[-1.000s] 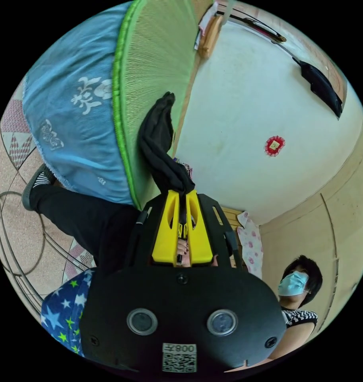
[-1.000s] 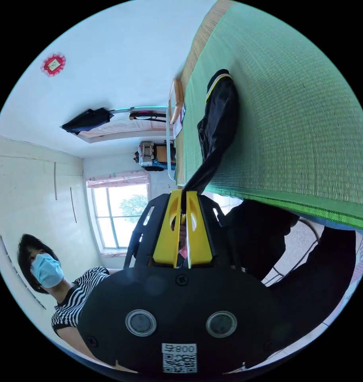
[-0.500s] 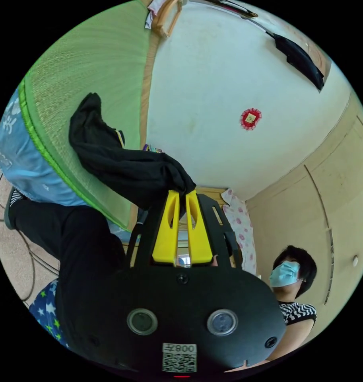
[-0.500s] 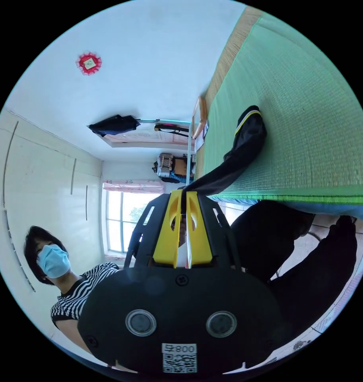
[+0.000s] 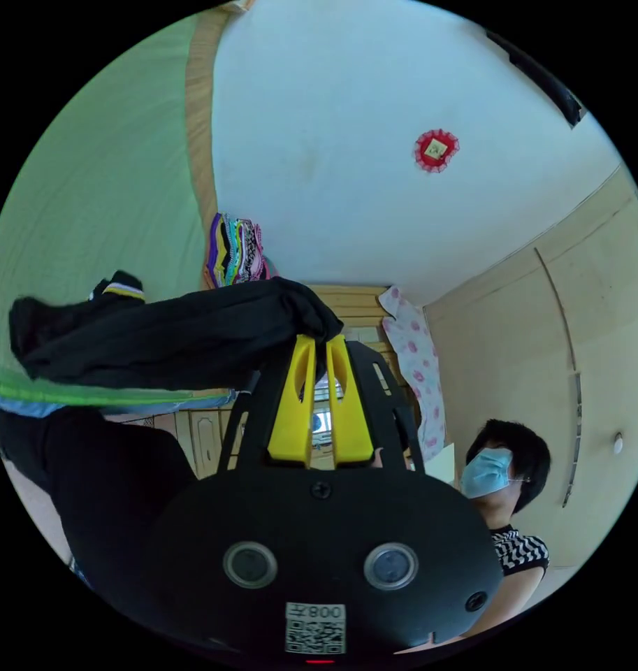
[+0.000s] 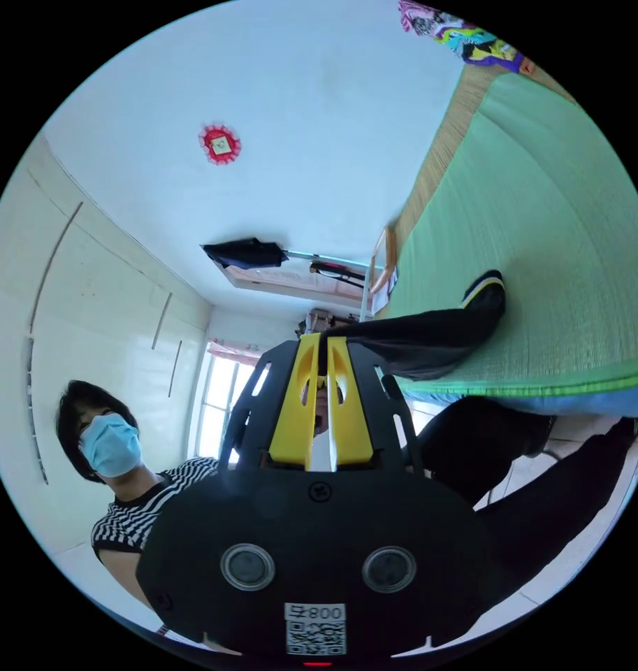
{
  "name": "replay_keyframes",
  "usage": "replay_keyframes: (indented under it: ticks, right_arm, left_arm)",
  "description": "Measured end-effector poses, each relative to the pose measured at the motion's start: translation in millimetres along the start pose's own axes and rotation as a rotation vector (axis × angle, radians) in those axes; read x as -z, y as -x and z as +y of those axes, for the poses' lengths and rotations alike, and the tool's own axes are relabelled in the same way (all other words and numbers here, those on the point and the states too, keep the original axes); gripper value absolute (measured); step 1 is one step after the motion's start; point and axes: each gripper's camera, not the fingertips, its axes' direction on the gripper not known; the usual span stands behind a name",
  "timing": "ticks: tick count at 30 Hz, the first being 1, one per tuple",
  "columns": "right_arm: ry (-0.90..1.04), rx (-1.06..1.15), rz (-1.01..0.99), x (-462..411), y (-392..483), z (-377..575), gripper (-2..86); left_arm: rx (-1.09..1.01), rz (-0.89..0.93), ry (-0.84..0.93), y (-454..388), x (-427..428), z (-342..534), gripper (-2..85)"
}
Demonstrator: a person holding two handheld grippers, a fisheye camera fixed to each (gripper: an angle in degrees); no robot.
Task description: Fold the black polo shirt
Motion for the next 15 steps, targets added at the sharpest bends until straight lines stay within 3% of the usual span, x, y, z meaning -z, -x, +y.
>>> replay_keyframes:
  ticks: [15]
  right_arm:
    - [-0.251,0.179,0.093,321.8,52.0,-191.3,1.4]
  left_arm:
    - [-0.153,-0.054,0.228,119.8,-345.4,-206.7,2.7]
